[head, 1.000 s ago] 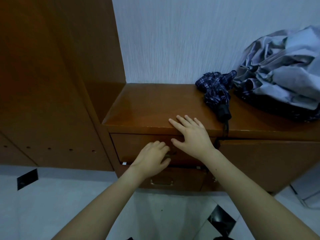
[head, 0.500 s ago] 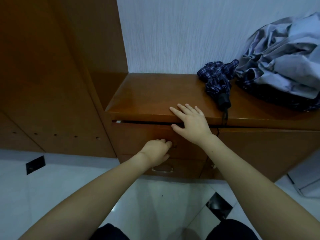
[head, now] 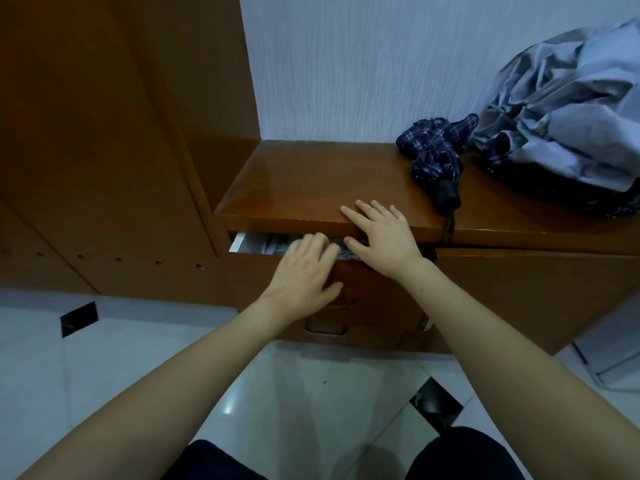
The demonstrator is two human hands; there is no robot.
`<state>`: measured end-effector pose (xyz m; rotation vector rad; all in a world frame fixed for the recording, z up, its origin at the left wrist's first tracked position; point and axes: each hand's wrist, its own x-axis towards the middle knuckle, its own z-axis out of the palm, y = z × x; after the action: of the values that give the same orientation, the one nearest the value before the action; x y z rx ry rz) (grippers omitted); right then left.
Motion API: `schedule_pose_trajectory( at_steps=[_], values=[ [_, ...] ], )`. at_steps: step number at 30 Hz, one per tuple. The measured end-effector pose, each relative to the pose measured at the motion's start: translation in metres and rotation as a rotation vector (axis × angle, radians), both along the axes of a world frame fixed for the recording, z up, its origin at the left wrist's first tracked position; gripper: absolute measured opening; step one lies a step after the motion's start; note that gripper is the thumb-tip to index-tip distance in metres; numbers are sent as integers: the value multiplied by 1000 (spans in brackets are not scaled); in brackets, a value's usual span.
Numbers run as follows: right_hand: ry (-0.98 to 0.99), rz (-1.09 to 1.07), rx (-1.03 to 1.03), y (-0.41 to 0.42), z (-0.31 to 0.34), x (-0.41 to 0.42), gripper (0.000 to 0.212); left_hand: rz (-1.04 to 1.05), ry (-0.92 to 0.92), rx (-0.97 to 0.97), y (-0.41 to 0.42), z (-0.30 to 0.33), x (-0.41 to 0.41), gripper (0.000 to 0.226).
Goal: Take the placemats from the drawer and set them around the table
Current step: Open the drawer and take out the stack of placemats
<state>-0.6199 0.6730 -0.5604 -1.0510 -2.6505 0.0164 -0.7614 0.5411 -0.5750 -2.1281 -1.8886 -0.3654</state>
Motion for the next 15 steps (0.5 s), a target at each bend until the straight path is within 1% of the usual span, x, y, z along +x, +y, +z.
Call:
schedule_pose_trajectory(
  at_steps=[2, 4, 6, 10, 15],
  values=[
    [-4, -1, 2, 1, 0, 0, 58, 116, -95, -112, 8, -2, -5, 52],
    [-11, 1, 8, 1, -1, 0, 59, 153, -102, -202, 11, -4, -7, 53],
    [-16, 4, 14, 0, 0, 0, 59, 150, -85, -221, 9, -6, -7, 52],
    [-24, -2, 5, 0, 1, 0, 60, 167, -111, -213, 3, -8, -7, 49],
    [-48, 3, -13, 0, 4, -1, 60, 161, -115, -247, -16, -9, 0, 50]
  ],
)
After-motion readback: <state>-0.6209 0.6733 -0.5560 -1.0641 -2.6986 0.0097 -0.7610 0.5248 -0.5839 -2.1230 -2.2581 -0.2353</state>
